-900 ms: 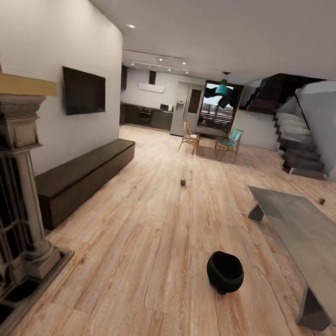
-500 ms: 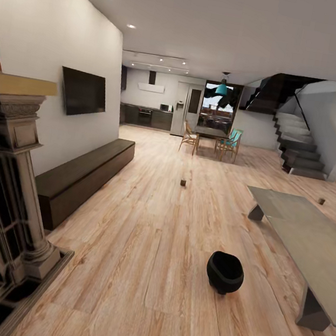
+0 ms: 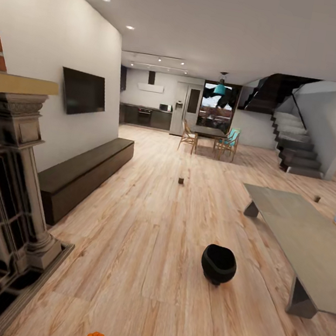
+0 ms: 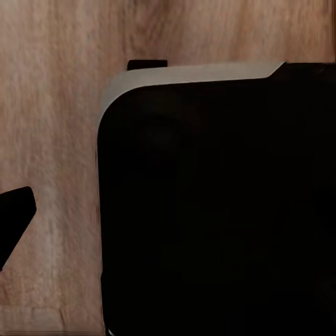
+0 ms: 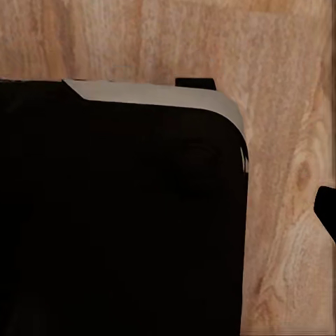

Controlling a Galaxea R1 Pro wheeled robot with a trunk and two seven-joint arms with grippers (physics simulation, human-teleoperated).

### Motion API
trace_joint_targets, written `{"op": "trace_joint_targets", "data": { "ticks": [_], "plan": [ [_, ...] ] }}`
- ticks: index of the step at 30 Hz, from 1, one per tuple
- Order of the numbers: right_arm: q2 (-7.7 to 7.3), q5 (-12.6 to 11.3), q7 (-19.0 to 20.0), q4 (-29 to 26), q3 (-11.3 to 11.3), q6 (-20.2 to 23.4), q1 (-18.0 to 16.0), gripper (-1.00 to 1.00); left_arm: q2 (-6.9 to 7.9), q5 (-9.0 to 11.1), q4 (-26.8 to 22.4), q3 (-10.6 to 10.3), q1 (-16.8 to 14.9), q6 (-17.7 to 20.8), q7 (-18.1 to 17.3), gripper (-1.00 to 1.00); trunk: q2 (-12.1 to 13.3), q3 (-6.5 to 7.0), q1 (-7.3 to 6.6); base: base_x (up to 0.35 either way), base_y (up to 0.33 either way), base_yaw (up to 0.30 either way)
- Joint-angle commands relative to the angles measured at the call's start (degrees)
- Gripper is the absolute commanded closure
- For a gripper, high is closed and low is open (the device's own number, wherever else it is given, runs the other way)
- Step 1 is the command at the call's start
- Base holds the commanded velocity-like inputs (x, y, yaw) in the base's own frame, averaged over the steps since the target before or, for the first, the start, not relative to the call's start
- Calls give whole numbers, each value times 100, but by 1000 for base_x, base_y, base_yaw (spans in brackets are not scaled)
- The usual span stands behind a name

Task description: Place each of the two pumpkins and all three candles from the living room inside a cabinet in the living room (use any cabinet), then make sure every cabinet is closed, and position the cauldron so it is next to a table in the living room.

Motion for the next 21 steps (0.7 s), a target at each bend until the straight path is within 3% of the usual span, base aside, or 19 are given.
{"op": "trace_joint_targets", "data": {
  "ticks": [1, 8, 17, 21],
  "plan": [
    [1, -3, -3, 6, -2, -14, -3, -100, -1, 2, 1, 3, -1, -19, -2, -100, -3, -6, -2, -115, -84, -63],
    [1, -11, 9, 7, -18, -2, -3, -100, -2, 2, -5, 5, -2, -29, -1, -100, -3, -6, -2, -31, -84, -222],
    [1, -12, 13, 11, -23, -4, -3, -100, -17, 2, -8, -4, -1, -36, 0, -100, -3, -6, -2, -2, -260, -285],
    [2, -10, -6, 7, -16, -11, -3, -100, -20, 2, -8, -4, -1, -85, 4, -100, -3, -6, -2, 1, -282, -92]
  ]
}}
